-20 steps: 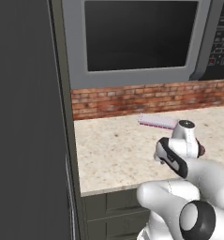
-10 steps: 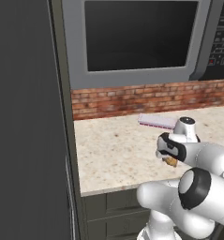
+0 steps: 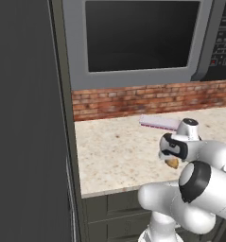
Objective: Place the onions inside the fridge drawer. Close the drawer after placing the vegetables.
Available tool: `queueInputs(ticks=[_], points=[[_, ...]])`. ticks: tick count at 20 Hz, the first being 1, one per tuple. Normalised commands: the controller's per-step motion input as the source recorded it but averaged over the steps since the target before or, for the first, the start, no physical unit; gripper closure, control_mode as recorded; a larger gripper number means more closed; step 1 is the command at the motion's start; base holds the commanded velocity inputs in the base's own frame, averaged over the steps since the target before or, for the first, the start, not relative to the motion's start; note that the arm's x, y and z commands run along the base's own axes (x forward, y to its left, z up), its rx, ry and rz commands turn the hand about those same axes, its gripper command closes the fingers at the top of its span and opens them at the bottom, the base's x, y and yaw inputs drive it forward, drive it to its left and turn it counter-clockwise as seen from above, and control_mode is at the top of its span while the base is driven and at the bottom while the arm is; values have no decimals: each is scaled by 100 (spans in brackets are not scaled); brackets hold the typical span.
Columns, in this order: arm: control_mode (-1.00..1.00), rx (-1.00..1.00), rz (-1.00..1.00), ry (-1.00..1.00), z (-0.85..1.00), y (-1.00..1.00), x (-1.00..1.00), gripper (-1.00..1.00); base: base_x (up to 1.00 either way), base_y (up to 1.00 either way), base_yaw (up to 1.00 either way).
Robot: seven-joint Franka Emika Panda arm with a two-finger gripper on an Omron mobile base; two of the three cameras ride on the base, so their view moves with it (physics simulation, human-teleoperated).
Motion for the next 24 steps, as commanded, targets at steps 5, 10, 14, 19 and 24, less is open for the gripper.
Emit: queueInputs(ticks=[5,10,14,19,24], points=[[-100,-3,1,-1,-30,40,0,-100,0,0,0],[-100,-6,0,-4,-26,55,-7,100,0,0,0],[-100,-6,0,0,-24,36,-16,100,0,0,0],[-100,-1,1,-2,-2,17,-9,100,0,0,0],[-100,0,-7,-11,71,-12,-28,100,0,0,0]])
